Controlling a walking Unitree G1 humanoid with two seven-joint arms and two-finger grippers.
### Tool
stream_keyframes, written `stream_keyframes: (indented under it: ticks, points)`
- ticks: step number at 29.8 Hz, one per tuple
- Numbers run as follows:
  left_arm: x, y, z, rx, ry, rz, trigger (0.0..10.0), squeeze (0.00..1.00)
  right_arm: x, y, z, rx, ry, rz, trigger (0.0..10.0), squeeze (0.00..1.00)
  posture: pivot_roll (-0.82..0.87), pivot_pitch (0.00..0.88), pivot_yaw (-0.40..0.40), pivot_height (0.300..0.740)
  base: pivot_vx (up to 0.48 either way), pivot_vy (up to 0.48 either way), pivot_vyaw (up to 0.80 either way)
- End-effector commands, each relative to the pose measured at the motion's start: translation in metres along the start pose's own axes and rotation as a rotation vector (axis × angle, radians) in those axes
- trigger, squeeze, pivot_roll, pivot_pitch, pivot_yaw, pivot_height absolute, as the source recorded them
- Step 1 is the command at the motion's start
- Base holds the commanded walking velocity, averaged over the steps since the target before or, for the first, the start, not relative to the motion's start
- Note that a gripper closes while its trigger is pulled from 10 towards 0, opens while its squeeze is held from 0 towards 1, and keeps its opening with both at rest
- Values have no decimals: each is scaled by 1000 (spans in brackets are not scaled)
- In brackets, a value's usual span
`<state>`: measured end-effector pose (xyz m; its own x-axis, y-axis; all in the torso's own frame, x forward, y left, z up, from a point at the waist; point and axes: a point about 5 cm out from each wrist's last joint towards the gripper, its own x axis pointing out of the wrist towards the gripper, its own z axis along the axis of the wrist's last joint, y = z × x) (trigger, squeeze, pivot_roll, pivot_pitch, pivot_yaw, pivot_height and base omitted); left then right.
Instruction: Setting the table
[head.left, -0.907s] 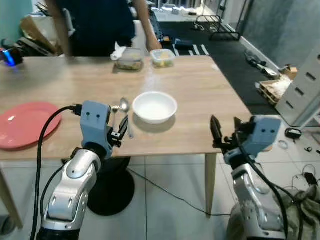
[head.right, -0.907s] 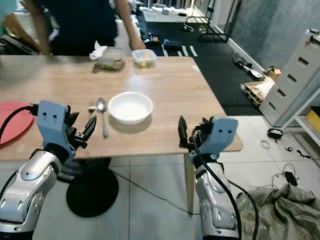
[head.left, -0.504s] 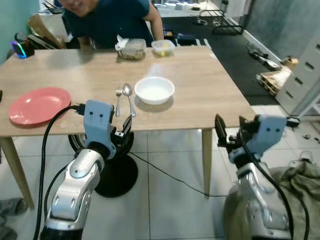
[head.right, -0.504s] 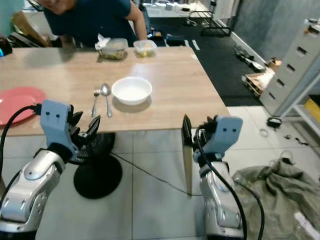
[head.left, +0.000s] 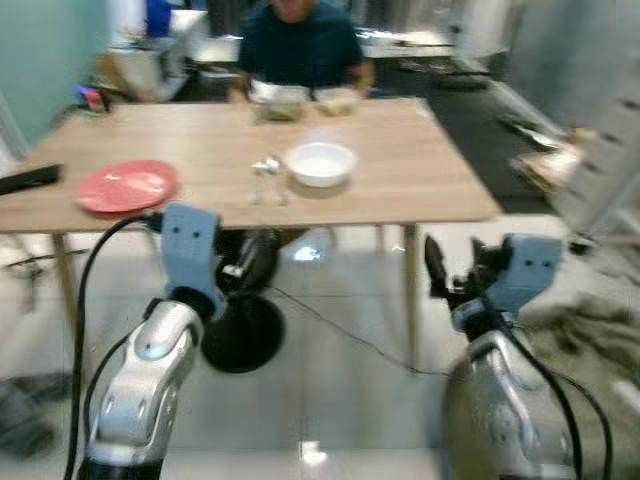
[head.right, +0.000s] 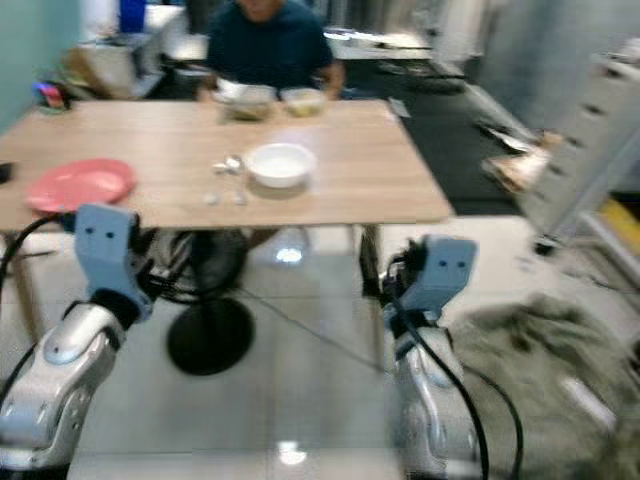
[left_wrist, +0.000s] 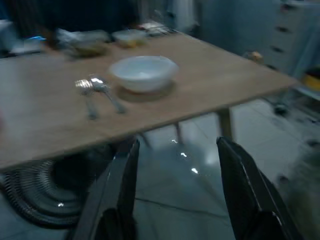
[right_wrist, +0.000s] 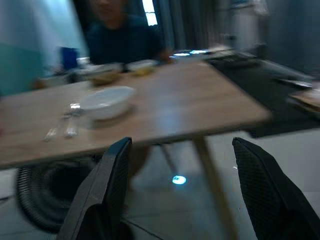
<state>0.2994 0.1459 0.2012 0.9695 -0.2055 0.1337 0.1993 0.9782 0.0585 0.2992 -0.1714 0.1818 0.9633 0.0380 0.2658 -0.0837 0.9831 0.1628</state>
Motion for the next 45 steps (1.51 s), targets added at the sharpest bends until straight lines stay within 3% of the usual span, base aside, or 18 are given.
stream_keyframes:
  ticks: [1, 16, 20, 28, 39, 45]
  points:
    - [0, 1, -2, -3, 10, 1, 10000, 0, -1, 1, -3, 9, 16, 1, 10000, 0, 21, 0, 81, 740, 0, 0, -800]
    - [-1, -1, -7, -3, 26, -14, 10000, 0, -2, 0, -5, 14, 24, 4, 10000, 0, 17, 0, 81, 740, 0, 0, -800]
    - [-7, 3, -24, 6, 89, 1, 10000, 0, -4, -1, -11, 3, 49, 6, 10000, 0, 17, 0, 79, 740, 0, 0, -800]
    - [-13, 5, -34, 25, 132, 8, 10000, 0, -8, -5, -19, -16, 82, -7, 10000, 0, 18, 0, 78, 740, 0, 0, -800]
    - [-8, -3, -27, 35, 108, -32, 10000, 0, -9, -8, -17, -19, 81, -22, 10000, 0, 13, 0, 81, 740, 0, 0, -800]
    - [-11, -11, -33, 82, 134, -77, 10000, 0, -10, -9, -19, -24, 88, -24, 10000, 0, 10, 0, 81, 740, 0, 0, -800]
